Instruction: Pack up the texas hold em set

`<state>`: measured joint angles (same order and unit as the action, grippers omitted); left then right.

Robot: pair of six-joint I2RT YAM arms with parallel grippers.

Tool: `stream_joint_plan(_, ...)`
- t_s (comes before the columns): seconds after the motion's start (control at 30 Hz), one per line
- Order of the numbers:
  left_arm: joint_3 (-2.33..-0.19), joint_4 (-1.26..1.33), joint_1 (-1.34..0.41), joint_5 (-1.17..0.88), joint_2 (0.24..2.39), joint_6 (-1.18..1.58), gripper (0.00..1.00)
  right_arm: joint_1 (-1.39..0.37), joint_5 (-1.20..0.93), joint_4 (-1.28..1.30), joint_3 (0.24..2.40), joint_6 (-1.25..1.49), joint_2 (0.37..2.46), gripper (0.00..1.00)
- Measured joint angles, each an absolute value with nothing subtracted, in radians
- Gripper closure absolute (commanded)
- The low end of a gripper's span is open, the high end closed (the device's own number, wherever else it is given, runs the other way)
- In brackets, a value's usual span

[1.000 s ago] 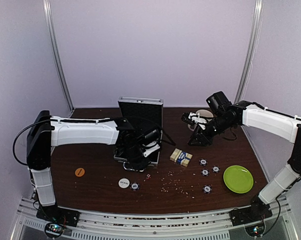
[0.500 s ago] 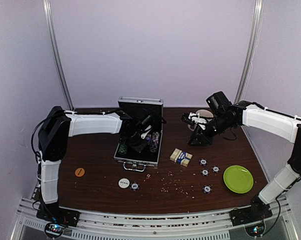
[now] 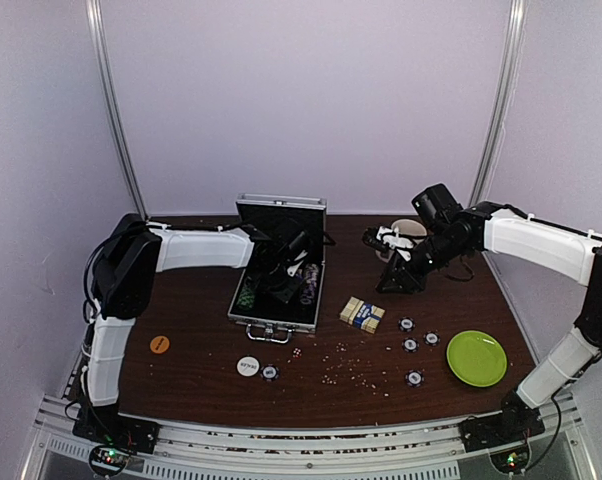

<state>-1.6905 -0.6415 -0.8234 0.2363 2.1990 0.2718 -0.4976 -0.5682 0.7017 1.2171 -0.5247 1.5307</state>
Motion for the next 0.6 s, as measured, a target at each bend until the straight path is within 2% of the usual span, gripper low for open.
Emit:
stream_joint_plan(0.37, -1.729, -0.639, -0.815, 0.247, 2.233, 0.271, 0.83, -0.498, -0.568, 0.709, 1.217, -0.528, 1.551, 0.61)
stream_joint_plan(0.5, -1.729, -0.640, -0.815, 0.247, 2.234, 0.271, 0.76, -0.498, -0.568, 0.714, 1.217, -0.528, 1.559, 0.61)
stream_joint_plan(0.6, -1.729, -0.638, -0.816, 0.245, 2.234, 0.271, 0.75, -0.498, -0.568, 0.715, 1.217, -0.528, 1.559, 0.61)
